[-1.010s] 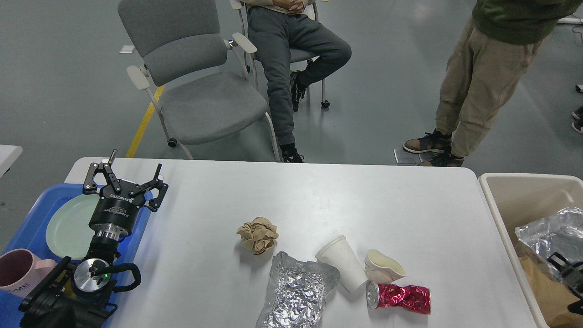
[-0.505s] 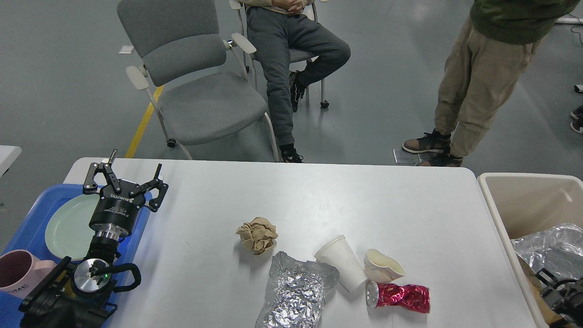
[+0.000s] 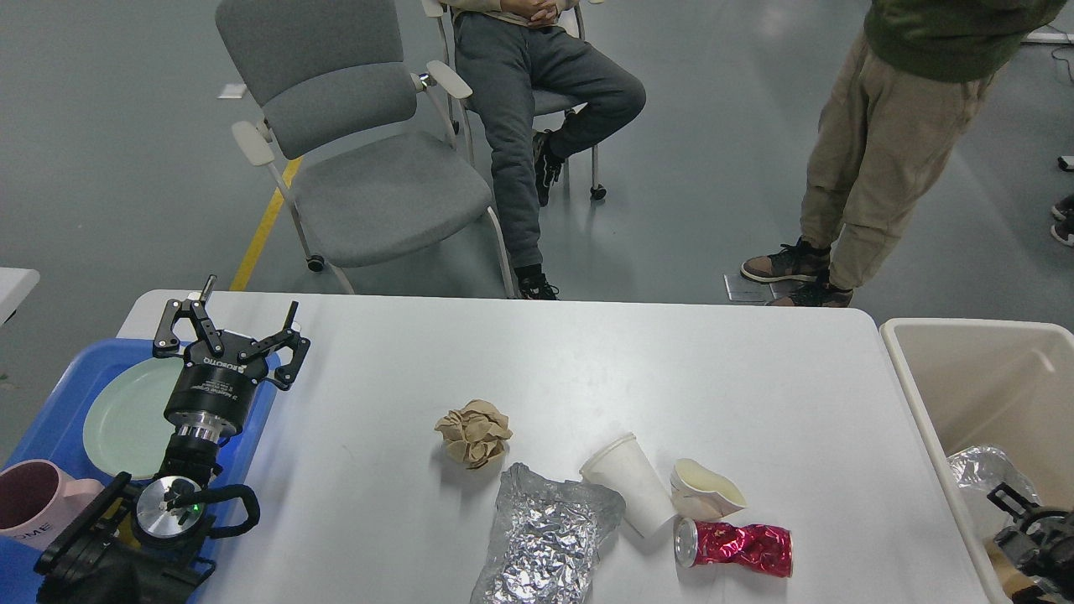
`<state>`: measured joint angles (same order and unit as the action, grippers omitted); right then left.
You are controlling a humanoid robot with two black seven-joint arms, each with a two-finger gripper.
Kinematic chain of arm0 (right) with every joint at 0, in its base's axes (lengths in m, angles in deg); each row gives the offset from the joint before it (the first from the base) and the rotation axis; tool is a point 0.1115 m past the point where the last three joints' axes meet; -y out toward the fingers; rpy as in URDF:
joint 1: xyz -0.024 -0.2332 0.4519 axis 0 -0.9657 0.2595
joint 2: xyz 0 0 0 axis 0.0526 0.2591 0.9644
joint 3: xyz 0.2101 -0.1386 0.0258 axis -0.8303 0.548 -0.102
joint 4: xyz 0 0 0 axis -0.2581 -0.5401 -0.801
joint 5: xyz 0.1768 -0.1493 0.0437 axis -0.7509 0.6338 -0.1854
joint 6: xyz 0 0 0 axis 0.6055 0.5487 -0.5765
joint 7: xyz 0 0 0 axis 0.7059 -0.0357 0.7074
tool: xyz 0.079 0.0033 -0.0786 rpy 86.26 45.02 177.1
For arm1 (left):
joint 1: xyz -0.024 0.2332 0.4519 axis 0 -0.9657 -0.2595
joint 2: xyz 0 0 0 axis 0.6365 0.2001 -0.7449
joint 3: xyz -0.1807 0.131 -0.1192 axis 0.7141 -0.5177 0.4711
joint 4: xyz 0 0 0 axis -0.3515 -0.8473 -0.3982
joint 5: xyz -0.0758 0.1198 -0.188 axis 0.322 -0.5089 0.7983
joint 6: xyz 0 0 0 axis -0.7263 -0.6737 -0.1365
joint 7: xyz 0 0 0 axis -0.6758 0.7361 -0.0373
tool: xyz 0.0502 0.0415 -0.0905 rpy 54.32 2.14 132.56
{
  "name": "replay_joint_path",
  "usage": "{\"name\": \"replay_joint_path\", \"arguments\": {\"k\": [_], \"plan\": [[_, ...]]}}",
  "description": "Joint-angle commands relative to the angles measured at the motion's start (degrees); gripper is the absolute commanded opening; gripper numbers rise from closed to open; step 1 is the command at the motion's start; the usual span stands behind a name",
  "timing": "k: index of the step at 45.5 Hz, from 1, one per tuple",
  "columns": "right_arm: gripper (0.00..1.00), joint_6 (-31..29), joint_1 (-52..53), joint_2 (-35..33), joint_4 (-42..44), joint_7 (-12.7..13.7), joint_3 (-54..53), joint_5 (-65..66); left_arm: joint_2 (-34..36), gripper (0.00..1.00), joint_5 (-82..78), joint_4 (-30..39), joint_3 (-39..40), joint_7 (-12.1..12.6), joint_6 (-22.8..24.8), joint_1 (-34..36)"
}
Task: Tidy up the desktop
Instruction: 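Drop the foil tray into the bin with the right gripper, then raise the right gripper out of the bin toward the table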
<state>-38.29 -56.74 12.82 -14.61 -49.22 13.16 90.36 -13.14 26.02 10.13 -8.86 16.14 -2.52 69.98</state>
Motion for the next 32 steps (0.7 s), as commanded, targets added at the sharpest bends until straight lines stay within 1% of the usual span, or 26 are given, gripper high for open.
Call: {"name": "replay_joint_path", "arguments": {"k": [1,6,7,8,13,15,20,23,24,26,27,32], "plan": [[1.0,-0.5,1.0,-0.5,-1.1,0.2,0.2,0.2,0.0,0.97,0.0,0.0,0.0,0.0,0.0,0.0],[1.0,-1.7,5.2,-3.6,-4.8,0.6,0.6,1.0,0.0,0.97,0.0,0.0,0.0,0.0,0.0,0.0],[1.0,-3.0,8.3,-5.6,-8.1,0.8,1.2,1.2,0.0,0.97,0.0,0.0,0.0,0.0,0.0,0.0],[1.0,-3.8,9.7,-6.4,-9.6,0.9,1.9,1.6,0.0,0.97,0.0,0.0,0.0,0.0,0.0,0.0],[1.0,-8.7,18.7,-9.1,-15.9,2.4,9.2,5.2,0.0,0.97,0.0,0.0,0.0,0.0,0.0,0.0],[1.0,-10.7,23.1,-9.7,-18.6,2.6,12.9,5.7,-0.1,0.97,0.0,0.0,0.0,0.0,0.0,0.0],[1.0,-16.8,36.4,-10.2,-29.1,2.7,21.9,6.0,-0.1,0.97,0.0,0.0,0.0,0.0,0.0,0.0],[1.0,-19.4,45.7,-10.5,-36.1,2.7,27.1,6.0,-0.1,0.97,0.0,0.0,0.0,0.1,0.0,0.0],[1.0,-20.2,51.3,-10.3,-40.9,2.7,30.3,5.9,-0.1,0.97,0.0,0.0,0.0,0.1,0.0,0.0],[1.0,-20.9,56.0,-9.7,-45.4,2.8,33.0,5.8,-0.1,0.97,0.0,0.0,0.0,0.1,0.0,0.0],[1.0,-21.8,60.8,-8.9,-49.5,2.9,35.0,5.8,-0.1,0.97,0.0,0.0,0.0,0.0,0.1,0.0],[1.0,-25.2,71.9,-6.2,-57.6,3.0,38.2,5.5,-0.1,0.97,0.0,0.0,0.0,0.0,0.0,0.0]]}}
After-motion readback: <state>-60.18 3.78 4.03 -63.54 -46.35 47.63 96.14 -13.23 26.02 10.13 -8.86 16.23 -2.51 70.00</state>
